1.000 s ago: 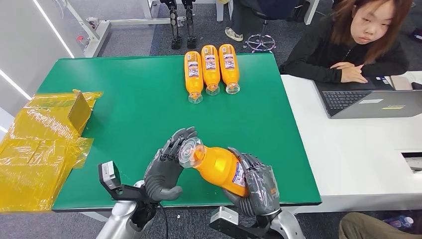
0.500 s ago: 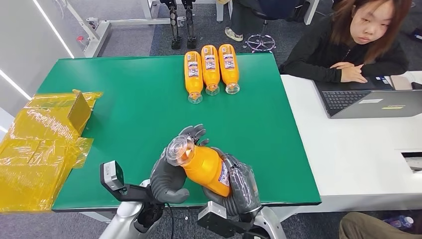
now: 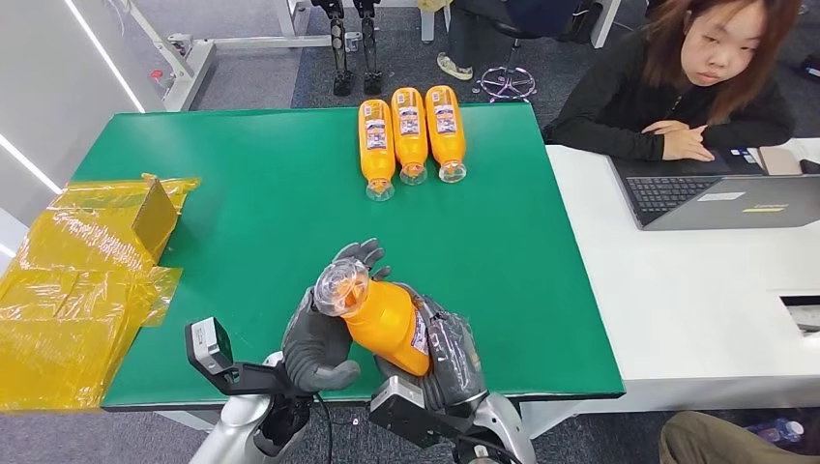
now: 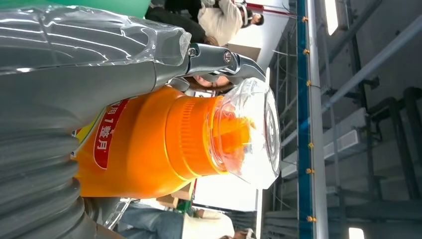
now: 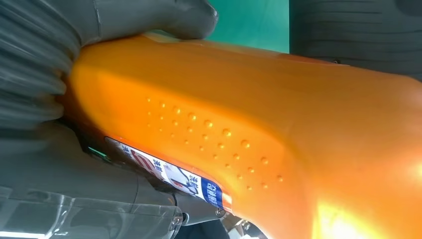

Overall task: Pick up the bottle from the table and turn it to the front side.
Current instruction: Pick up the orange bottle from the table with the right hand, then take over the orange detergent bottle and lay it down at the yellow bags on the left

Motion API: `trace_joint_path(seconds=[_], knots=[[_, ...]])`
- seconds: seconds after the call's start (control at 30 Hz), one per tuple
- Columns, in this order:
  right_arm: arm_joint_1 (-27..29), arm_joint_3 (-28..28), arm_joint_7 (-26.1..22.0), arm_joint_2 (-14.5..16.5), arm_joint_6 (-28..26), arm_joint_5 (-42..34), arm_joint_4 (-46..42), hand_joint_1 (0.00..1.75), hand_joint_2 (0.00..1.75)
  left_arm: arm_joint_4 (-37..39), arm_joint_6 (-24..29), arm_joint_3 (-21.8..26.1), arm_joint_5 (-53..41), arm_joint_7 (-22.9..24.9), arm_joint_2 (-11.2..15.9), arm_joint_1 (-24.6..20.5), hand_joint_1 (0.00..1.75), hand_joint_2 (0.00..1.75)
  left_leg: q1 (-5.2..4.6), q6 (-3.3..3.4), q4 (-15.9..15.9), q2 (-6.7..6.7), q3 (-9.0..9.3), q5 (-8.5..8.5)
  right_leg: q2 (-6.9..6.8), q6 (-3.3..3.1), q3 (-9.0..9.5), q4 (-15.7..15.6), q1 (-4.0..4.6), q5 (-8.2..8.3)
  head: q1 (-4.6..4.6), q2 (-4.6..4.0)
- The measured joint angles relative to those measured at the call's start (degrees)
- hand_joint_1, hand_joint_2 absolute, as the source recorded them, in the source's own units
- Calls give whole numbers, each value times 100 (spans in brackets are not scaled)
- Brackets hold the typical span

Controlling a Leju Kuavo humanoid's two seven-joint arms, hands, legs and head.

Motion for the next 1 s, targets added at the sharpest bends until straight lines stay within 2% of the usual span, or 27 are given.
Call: trace_joint_path(seconds=[0.63,1.0], knots=[[-87,-3,-1,173,389,17,179,175,175,176,371,162,-183,156,7,-49,0,175,0,0,0,1,0,0,1,0,-3,0,0,0,-1,0],[-94,-5,-1,176,410,18,201,175,175,297,395,218,-243,155,-30,-130,0,175,0,-2,0,1,0,1,1,-1,-3,0,0,0,0,0]])
